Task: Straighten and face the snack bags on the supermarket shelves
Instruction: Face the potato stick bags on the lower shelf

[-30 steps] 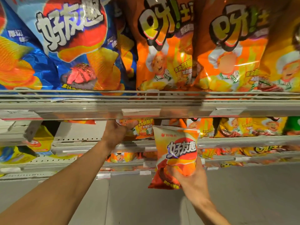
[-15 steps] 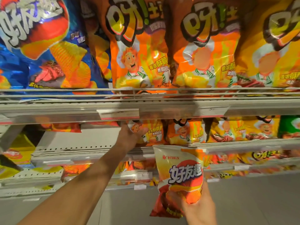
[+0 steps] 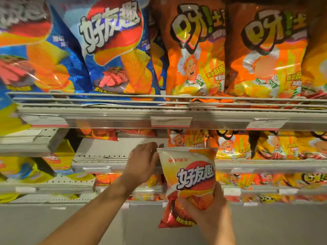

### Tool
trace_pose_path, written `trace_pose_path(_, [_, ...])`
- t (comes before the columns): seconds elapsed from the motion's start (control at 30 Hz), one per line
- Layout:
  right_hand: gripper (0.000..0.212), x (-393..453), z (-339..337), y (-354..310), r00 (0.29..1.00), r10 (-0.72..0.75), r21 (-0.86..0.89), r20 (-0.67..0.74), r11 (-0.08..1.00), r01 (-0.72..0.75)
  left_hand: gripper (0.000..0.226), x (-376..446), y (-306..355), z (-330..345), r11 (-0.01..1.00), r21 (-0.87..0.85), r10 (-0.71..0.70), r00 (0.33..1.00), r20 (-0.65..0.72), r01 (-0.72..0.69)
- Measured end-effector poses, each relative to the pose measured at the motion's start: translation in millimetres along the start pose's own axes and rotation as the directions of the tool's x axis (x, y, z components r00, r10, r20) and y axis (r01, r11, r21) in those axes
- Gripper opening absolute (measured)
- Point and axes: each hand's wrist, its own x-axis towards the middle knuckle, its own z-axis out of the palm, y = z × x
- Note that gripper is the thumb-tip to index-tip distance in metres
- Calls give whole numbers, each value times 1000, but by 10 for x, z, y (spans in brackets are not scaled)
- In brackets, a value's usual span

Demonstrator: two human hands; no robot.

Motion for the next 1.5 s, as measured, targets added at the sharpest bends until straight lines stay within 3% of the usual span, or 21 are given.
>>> trace_pose_path(0.07, [92, -6, 199, -154, 998, 10, 28, 60, 1000, -12, 44, -190, -277, -125, 974, 222, 58, 997, -58, -44])
trace_pose_path(0.13, [91, 2, 428, -327, 993, 15, 41, 118, 999, -20, 42, -366, -576, -209, 930, 364, -13, 996, -84, 43])
trace_pose_path(0.2, [88, 50, 675, -505, 988, -7, 27, 157, 1000, 3, 53, -556, -865, -274, 919, 380, -67, 992, -109, 104])
trace_pose_path(0.3, [82, 188, 1028, -779, 985, -46, 33, 165, 999, 41, 69, -793, -1099, -379, 889, 453, -38, 996, -75, 67])
trace_pose_path(0.37, [88, 305, 1246, -931, 990, -62, 33, 130, 998, 58, 70, -850, -1147, -415, 856, 516, -18, 999, -39, 35])
trace_pose_path(0.43, [79, 440, 1433, -1046, 995, -67, 18, 71, 998, 66, 73, -868, -1166, -388, 838, 544, -38, 999, -1, 32])
trace_pose_path(0.6, [76, 782, 1765, -1193, 991, -102, -49, -82, 994, 98, 86, -918, -1179, -333, 855, 518, -56, 998, 8, 43])
trace_pose_path(0.8, [78, 1069, 1961, -1157, 988, -92, -79, -122, 993, 83, 87, -903, -1241, -260, 877, 477, -52, 999, -12, 52])
trace_pose_path(1.07, [104, 1065, 1923, -944, 992, -116, -247, 49, 961, 125, 94, -847, -1190, -185, 896, 430, -86, 994, -71, 108])
trace_pose_path(1.23, [115, 1034, 1760, -918, 975, -106, -461, 195, 868, 187, 94, -878, -1184, -107, 964, 237, -75, 979, -188, 119])
trace_pose_path(1.3, [110, 941, 1656, -835, 964, -158, -466, 213, 851, 243, 92, -877, -1195, -13, 968, 219, -66, 966, -250, 123])
trace_pose_path(1.37, [94, 824, 1543, -689, 944, -279, -366, 175, 872, 325, 88, -880, -1169, 122, 969, 204, -67, 940, -335, 141])
trace_pose_path(1.5, [32, 532, 1299, -214, 870, -491, 73, -38, 867, 492, 69, -991, -1064, 618, 985, 63, -106, 859, -501, 158])
